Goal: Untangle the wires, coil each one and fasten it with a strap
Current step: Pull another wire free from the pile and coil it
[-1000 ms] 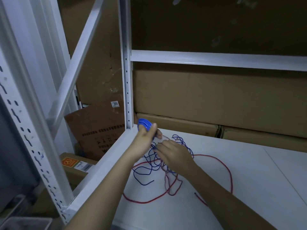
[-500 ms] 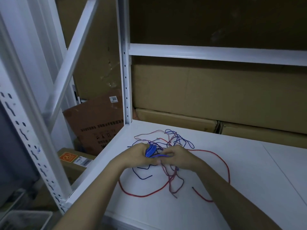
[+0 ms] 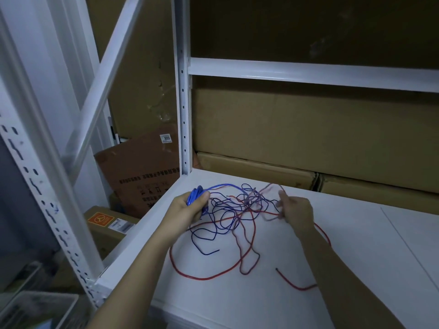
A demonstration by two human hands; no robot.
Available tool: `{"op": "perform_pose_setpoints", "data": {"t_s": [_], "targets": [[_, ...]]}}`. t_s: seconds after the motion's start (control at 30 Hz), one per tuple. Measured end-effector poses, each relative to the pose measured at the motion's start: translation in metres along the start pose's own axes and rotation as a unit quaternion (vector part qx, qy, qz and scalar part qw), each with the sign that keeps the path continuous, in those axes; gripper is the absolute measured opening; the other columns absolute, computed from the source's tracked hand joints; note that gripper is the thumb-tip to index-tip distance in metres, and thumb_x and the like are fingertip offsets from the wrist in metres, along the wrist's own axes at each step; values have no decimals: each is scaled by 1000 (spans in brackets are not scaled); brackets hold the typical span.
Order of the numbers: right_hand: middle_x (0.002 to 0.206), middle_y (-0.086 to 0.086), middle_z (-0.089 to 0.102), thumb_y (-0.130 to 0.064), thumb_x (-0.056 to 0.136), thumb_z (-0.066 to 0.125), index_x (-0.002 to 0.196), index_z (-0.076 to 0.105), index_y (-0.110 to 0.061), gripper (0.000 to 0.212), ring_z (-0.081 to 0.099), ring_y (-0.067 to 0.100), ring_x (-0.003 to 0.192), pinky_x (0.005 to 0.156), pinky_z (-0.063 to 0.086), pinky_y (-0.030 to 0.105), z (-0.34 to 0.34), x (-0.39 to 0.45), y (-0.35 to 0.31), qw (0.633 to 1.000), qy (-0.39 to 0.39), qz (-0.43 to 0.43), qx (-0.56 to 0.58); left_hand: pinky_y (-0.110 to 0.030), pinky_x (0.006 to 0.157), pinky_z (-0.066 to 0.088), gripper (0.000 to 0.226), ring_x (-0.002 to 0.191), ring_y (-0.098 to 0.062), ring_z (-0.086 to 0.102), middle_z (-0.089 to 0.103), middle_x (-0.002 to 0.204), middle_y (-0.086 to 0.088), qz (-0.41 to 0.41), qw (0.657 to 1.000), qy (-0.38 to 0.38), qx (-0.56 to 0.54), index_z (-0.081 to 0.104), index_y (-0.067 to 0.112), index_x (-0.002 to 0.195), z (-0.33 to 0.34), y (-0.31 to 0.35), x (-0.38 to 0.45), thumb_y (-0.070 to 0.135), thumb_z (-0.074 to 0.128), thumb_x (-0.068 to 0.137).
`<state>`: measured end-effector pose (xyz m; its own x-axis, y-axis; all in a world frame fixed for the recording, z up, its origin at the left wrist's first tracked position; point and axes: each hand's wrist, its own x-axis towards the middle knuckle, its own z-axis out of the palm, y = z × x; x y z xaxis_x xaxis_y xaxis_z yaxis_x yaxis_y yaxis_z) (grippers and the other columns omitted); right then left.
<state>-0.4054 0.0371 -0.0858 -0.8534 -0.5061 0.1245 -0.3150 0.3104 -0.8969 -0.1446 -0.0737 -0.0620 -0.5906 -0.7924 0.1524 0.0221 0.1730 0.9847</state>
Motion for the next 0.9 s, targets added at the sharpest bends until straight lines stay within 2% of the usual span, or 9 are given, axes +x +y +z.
{"op": "perform_pose_setpoints", "data": {"t_s": [0.17, 0.23, 0.33, 0.47, 0.53, 0.63, 0.73, 0.8, 0.9], "targets": [[43, -2, 61, -39, 90, 62, 58, 70, -9, 45, 54, 8, 40, 50, 40, 21, -13, 16, 11, 967, -144, 51, -203, -25, 54, 30, 42, 46, -8, 31, 36, 50, 7, -1, 997, 64, 39, 40, 16, 69, 0, 3, 10, 45, 62, 89], [49, -1, 65, -37, 89, 65, 73, 72, -6, 36, 52, 6, 38, 47, 40, 19, -13, 17, 3, 957, -191, 23, -216, -24, 53, 30, 42, 45, -8, 31, 37, 49, 8, -3, 997, 65, 49, 41, 15, 68, 6, 7, 13, 46, 62, 89], [63, 5, 69, -21, 89, 65, 106, 65, -5, 23, 60, 11, 48, 51, 47, 24, -16, 16, -14, 983, -128, -41, -128, -21, 51, 32, 43, 43, -7, 32, 38, 47, 8, 3, 995, 61, 78, 44, 13, 69, 16, 15, 17, 47, 60, 89], [99, 10, 66, 1, 90, 50, 139, 43, -9, 51, 62, 17, 70, 67, 53, 28, -25, 1, -35, 994, -73, -75, 29, -24, 54, 32, 42, 41, -5, 33, 39, 45, 10, 23, 994, 55, 88, 44, 14, 68, 28, 27, 24, 46, 58, 91], [126, 0, 57, 2, 90, 46, 139, 47, -21, 54, 59, 5, 85, 71, 49, 17, -29, -12, -48, 982, -100, -157, 43, -24, 54, 32, 40, 40, -4, 34, 40, 44, 11, 32, 994, 50, 95, 48, 12, 71, 33, 31, 27, 46, 58, 91], [146, -6, 40, -17, 94, 54, 130, 57, -29, 37, 41, 2, 126, 106, 36, 29, -27, -28, -60, 942, -185, -274, -54, -26, 54, 31, 41, 40, -5, 33, 39, 45, 10, 39, 994, 37, 94, 47, 12, 70, 39, 35, 29, 46, 57, 91], [140, -2, 52, -42, 94, 55, 123, 65, -26, 34, 45, 14, 126, 98, 38, 28, -21, -29, -55, 899, -223, -278, -254, -25, 52, 29, 43, 40, -6, 31, 37, 45, 10, 41, 995, 33, 89, 45, 12, 69, 43, 38, 30, 46, 58, 91], [116, 1, 68, -35, 94, 57, 111, 72, -21, 27, 59, 14, 102, 78, 39, 22, -22, -31, -45, 900, -196, -288, -261, -25, 52, 30, 44, 40, -6, 30, 35, 44, 10, 43, 995, 43, 81, 41, 15, 65, 44, 39, 32, 46, 58, 91], [101, -2, 72, -27, 92, 61, 103, 75, -22, 19, 60, 13, 91, 76, 41, 22, -25, -38, -15, 894, -131, -340, -259, -28, 55, 30, 47, 40, -7, 29, 33, 44, 9, 41, 994, 64, 73, 35, 18, 61, 42, 40, 36, 45, 58, 92]]}}
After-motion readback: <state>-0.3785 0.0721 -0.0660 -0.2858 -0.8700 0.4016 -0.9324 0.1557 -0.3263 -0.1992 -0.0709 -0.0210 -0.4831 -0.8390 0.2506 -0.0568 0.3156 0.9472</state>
